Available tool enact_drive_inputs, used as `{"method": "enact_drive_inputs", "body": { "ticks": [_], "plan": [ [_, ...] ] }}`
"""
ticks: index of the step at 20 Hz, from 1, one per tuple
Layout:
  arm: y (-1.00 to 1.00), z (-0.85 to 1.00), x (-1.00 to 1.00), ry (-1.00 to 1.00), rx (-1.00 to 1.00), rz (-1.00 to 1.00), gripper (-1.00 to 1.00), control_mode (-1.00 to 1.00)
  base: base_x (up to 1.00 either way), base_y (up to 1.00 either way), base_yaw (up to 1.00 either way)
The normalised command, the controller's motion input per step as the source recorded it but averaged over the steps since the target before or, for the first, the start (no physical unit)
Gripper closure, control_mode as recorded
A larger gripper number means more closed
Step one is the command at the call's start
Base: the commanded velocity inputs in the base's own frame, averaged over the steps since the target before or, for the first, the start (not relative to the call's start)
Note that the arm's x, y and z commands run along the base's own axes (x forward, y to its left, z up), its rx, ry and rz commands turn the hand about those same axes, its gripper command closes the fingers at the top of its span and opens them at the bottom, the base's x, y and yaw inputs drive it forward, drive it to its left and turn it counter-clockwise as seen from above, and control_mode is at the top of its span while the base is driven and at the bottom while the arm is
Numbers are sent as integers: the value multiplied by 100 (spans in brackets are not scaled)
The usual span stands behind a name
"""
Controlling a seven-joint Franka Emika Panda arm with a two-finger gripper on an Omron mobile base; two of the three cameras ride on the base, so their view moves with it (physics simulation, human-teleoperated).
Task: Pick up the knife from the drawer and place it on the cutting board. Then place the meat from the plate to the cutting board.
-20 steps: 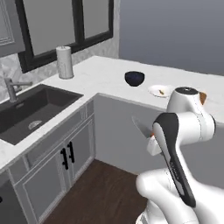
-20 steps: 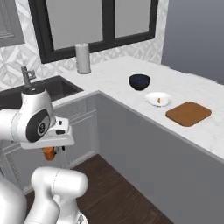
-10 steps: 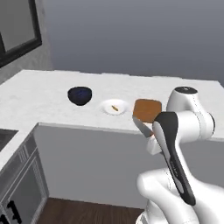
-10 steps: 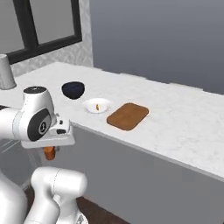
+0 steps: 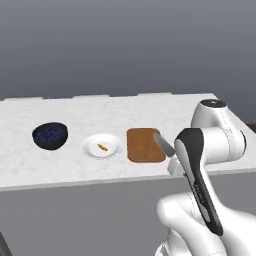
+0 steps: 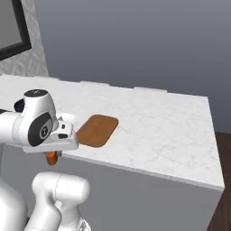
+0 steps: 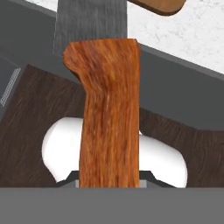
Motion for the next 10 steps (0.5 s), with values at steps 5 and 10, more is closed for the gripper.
{"method": "enact_drive_inputs", "body": {
  "ticks": [5, 10],
  "plan": [
    [0, 0, 0, 0, 0, 0, 100, 100, 10, 10, -24],
    [0, 0, 0, 0, 0, 0, 100, 100, 35, 33, -39]
  ]
}}
